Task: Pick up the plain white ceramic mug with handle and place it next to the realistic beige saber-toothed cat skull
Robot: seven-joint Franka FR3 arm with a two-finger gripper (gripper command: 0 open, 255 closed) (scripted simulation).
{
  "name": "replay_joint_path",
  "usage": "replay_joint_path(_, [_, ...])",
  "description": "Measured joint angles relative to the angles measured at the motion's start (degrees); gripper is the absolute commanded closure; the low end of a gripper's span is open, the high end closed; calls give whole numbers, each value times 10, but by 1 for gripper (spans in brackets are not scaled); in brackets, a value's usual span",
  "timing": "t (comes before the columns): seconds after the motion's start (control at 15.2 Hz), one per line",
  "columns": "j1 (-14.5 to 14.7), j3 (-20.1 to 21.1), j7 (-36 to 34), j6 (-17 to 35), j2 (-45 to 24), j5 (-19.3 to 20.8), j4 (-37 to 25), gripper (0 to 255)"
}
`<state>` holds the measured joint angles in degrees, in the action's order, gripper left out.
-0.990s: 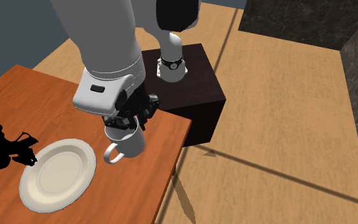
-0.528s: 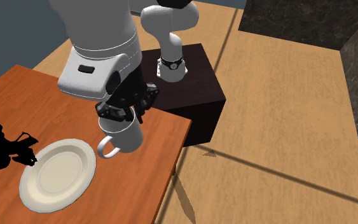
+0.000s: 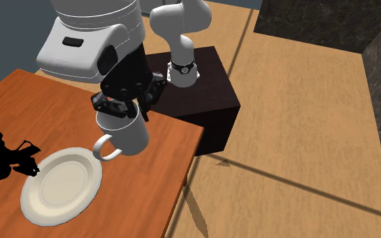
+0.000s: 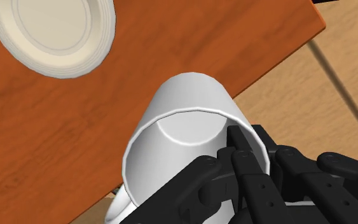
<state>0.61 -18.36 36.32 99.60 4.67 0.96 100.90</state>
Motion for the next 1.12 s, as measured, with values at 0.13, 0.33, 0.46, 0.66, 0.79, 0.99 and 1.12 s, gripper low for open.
replay_joint_path(0.13, [-3,-4,7,-9,1,0,-7,255])
replay_joint_path(0.33, [-16,-18,33,-8,21,7,11,255])
replay_joint_path(0.46, [-28,-32,56,-2,37,13,33,255])
replay_joint_path(0.66, [-44,-52,91,-8,55,21,43,255])
replay_joint_path(0.79, [-55,-68,117,-7,59,24,46,255])
replay_joint_path(0.99, [-71,-90,153,-9,67,30,51,255])
replay_joint_path(1.12, [-81,-107,181,-9,67,31,51,255])
